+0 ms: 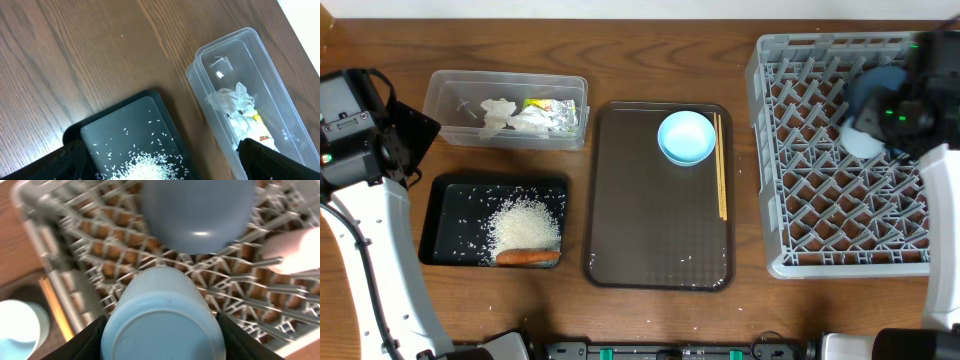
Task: Sort waste into correct bins and load items into the dishwasher rack
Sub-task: 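Carry the light-blue cup into the rack and release it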
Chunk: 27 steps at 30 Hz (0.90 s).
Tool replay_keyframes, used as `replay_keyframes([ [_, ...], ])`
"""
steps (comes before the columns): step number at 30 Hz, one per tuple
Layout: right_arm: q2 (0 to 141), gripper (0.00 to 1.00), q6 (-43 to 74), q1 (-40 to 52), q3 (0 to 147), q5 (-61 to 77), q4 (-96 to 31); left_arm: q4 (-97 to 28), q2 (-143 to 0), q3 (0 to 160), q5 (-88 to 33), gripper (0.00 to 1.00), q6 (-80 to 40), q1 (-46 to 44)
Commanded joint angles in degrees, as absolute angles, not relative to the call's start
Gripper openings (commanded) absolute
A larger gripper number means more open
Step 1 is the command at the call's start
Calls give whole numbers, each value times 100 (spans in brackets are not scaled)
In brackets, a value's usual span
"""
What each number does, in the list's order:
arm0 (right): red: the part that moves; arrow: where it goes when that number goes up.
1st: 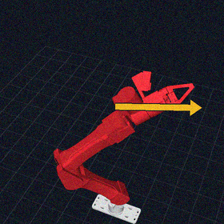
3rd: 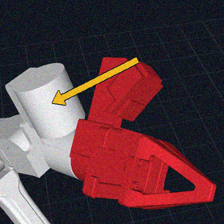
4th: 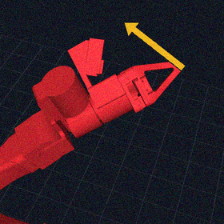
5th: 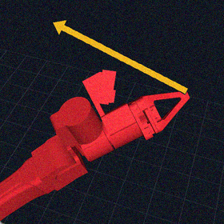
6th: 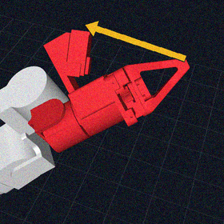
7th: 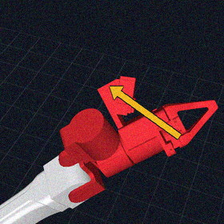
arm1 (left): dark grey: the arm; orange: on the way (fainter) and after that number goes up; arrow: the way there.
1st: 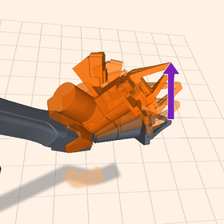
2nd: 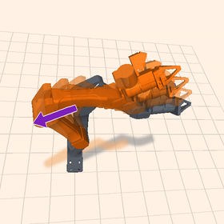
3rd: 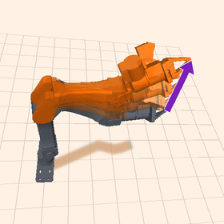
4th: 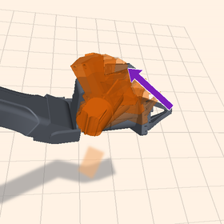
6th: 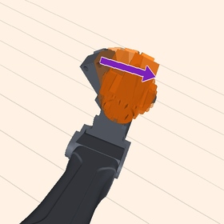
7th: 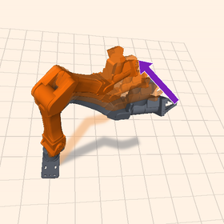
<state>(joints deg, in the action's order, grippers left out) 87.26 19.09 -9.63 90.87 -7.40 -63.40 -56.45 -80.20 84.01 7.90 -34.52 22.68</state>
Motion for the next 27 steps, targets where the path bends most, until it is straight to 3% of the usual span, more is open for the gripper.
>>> replay_keyframes([
  [1,8665,50,1997,-1483,8871,-746,-6348,-5655,-8049,8455,862,100,-3459,2292],
  [8,8672,50,2036,-2276,8423,-755,-6235,-5655,-8049,8455,862,100,-3459,2292],
  [17,8698,51,2012,-2392,7697,-558,-5463,-5655,-8049,8458,862,100,-3459,2292],
  [24,8702,59,2014,-2394,7380,-563,-5113,-5655,-8049,8458,862,100,-3459,2292],
  [27,8700,72,2014,-2394,7384,-554,-5113,-5653,-8049,8455,862,100,-3459,2292],
])
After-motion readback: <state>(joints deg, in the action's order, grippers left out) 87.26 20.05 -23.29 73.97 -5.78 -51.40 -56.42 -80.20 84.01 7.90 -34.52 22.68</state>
